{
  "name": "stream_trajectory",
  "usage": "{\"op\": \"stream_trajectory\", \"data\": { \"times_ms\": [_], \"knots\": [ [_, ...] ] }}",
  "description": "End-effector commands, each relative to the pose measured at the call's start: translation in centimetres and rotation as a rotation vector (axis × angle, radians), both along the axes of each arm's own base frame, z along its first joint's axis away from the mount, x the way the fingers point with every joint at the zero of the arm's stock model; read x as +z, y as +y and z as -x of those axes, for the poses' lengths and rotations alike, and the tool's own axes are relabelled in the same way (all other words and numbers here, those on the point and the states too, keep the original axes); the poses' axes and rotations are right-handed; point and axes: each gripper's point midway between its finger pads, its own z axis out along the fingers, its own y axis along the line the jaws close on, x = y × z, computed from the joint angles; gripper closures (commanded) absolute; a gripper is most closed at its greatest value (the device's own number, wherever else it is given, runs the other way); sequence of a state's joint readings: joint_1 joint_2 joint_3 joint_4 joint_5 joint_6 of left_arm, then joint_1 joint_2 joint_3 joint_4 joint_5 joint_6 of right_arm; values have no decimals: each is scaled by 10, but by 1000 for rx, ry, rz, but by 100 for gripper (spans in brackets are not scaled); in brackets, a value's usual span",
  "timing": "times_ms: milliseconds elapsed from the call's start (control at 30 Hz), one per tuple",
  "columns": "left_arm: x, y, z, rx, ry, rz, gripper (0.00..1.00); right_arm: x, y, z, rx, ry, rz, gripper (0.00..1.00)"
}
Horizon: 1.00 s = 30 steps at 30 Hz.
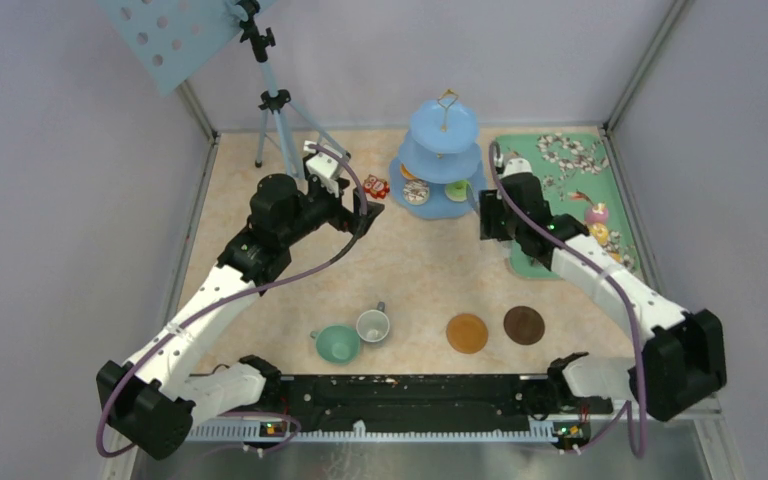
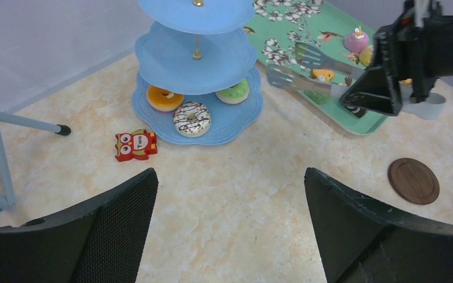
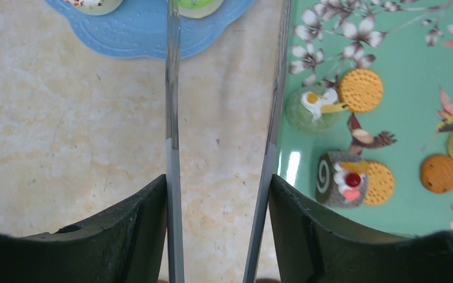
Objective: Serve the afternoon tea
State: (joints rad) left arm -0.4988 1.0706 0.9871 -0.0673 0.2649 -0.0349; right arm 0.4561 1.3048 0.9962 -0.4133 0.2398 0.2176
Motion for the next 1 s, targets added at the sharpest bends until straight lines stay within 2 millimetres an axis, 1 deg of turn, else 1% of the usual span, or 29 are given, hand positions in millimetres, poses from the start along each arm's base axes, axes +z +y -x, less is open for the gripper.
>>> {"op": "stream_trajectory", "data": {
  "times_ms": [0,67,200,233,300,367,500,600,633,700,767,833,967],
  "knots": [
    [12,-4,1,-15,-33,35,1,24,-30,30,-74,-51,29,42],
    [13,-3,0,-9,-35,34,1,28,-41,41,-119,-62,28,42],
    [15,-7,1,-25,-30,46,1,21,-71,61,-265,-5,45,43],
    [18,-9,1,-30,-26,56,1,17,-76,65,-294,23,35,45],
    [29,-13,1,-44,-19,83,1,12,-84,74,-337,66,7,46],
    [47,-19,3,-71,-14,119,1,9,-89,81,-360,88,-17,46],
    [104,-30,12,-139,-57,224,1,11,-89,85,-379,99,-74,46],
    [137,-34,15,-172,-112,283,1,2,-89,89,-393,146,-77,46],
    [144,-34,14,-167,-129,292,1,-2,-90,91,-403,163,-72,46],
    [149,-33,9,-151,-145,293,1,-7,-91,93,-417,181,-65,46],
    [150,-30,6,-133,-163,281,1,-6,-94,92,-435,177,-54,46],
    [147,-27,3,-109,-180,257,1,-6,-99,91,-453,174,-38,46],
    [130,-16,-3,-51,-217,180,1,-10,-102,90,-464,182,-34,46]
  ]
}}
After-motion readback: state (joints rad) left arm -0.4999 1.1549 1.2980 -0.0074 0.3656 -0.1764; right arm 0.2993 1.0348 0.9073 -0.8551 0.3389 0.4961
